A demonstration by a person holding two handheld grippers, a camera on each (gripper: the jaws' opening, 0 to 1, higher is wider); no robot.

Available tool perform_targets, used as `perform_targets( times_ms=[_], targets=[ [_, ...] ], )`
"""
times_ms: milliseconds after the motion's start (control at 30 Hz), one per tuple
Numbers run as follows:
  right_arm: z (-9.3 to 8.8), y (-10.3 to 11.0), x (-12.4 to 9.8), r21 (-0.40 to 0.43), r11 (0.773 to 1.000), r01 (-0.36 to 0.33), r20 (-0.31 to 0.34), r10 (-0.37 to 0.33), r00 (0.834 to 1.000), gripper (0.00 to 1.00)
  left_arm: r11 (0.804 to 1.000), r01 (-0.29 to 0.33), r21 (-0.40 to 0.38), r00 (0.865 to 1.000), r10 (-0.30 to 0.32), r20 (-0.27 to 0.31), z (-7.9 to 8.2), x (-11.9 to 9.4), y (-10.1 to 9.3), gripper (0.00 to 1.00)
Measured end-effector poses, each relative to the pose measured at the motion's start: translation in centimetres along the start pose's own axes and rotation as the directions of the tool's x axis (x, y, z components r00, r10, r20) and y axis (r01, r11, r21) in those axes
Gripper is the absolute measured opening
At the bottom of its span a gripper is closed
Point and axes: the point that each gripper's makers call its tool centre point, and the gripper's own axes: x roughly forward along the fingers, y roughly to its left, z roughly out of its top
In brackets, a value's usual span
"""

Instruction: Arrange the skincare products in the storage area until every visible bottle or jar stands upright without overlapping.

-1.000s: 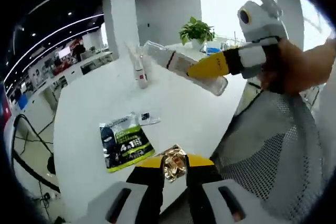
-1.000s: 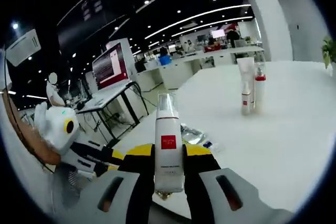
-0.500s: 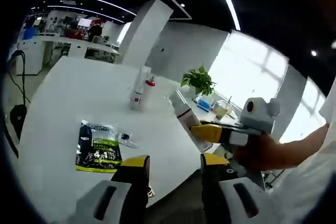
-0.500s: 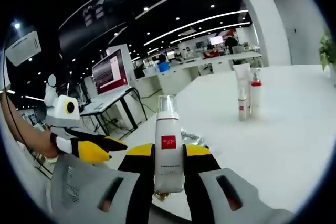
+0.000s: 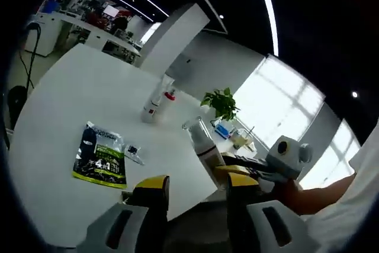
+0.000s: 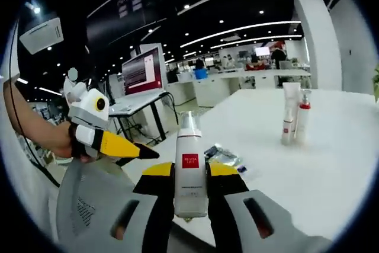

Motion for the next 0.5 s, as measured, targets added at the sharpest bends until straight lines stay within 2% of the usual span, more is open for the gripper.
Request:
perform_targets(
  times_ms=[33, 67, 133, 200, 333, 500],
  targets=[
    [0.1, 0.5, 0.0, -0.019, 1.0, -0.015, 0.004, 0.015, 1.0, 0.18, 1.0, 0.0, -0.026, 1.0, 0.0, 0.009, 0.2, 0.1, 0.0, 0.38],
    [0.2, 1.0, 0.0, -0.041, 0.999, -0.024, 0.006, 0.024, 1.0, 0.18, 0.996, -0.006, -0.091, 0.999, 0.01, 0.039, 0.7, 0.2, -0.1, 0.37],
    [0.1, 1.8, 0.0, -0.073, 0.996, -0.048, 0.001, 0.048, 0.999, 0.18, 0.984, 0.048, -0.17, 0.991, -0.026, 0.131, 1.8, 0.6, -0.9, 0.36],
    [-0.1, 2.3, 0.0, -0.097, 0.994, -0.056, -0.008, 0.055, 0.998, 0.18, 0.966, 0.078, -0.245, 0.988, -0.041, 0.152, 1.3, 1.0, -1.2, 0.36],
    [-0.2, 3.0, -0.4, -0.123, 0.99, -0.062, -0.007, 0.061, 0.998, 0.18, 0.971, 0.065, -0.229, 0.992, -0.037, 0.124, 0.2, 1.6, -1.0, 0.3],
    [-0.4, 3.2, -0.6, -0.135, 0.989, -0.056, -0.012, 0.055, 0.998, 0.18, 0.968, 0.082, -0.236, 0.992, -0.056, 0.111, -0.2, 1.5, -1.3, 0.26]
  ],
)
